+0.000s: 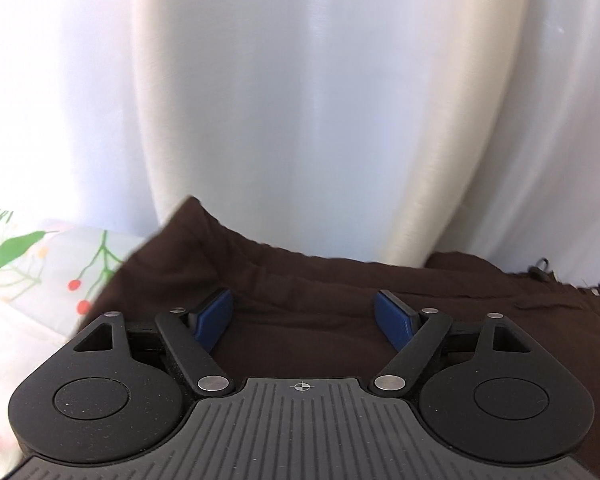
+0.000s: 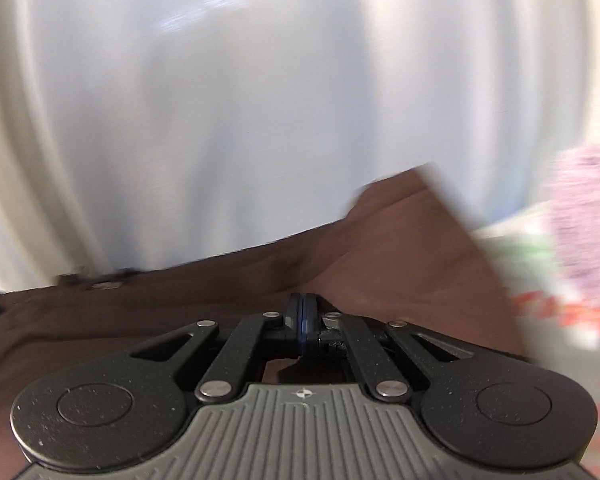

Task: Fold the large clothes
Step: 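Lay the hem over the collar and open both grippers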

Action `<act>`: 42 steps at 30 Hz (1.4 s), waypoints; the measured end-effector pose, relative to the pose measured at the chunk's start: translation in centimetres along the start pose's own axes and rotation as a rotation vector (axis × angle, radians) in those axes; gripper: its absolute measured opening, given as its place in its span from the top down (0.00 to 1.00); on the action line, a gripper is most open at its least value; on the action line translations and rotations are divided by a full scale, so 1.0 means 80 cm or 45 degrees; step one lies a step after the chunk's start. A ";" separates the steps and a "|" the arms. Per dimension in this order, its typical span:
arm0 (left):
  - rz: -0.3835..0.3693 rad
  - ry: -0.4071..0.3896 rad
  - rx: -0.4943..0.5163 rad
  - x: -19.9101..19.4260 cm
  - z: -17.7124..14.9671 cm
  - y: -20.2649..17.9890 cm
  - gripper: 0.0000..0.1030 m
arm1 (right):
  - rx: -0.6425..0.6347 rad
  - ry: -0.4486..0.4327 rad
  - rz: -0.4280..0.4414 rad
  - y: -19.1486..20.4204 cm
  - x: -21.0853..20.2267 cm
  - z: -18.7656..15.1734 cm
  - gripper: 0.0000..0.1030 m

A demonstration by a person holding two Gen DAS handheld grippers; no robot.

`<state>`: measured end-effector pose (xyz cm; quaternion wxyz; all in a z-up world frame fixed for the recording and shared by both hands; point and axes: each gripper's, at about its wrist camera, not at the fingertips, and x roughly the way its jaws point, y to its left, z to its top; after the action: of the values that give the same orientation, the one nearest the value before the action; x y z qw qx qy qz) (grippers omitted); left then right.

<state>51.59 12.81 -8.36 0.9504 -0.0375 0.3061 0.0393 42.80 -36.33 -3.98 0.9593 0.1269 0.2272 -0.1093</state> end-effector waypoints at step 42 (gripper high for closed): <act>0.005 0.061 -0.202 0.003 -0.008 0.062 0.01 | -0.119 0.026 0.006 0.038 0.121 -0.012 1.00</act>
<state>50.95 17.65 -9.29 0.9367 -0.1130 0.3249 0.0645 51.67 -34.67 -8.74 0.9621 0.0837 0.2415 -0.0951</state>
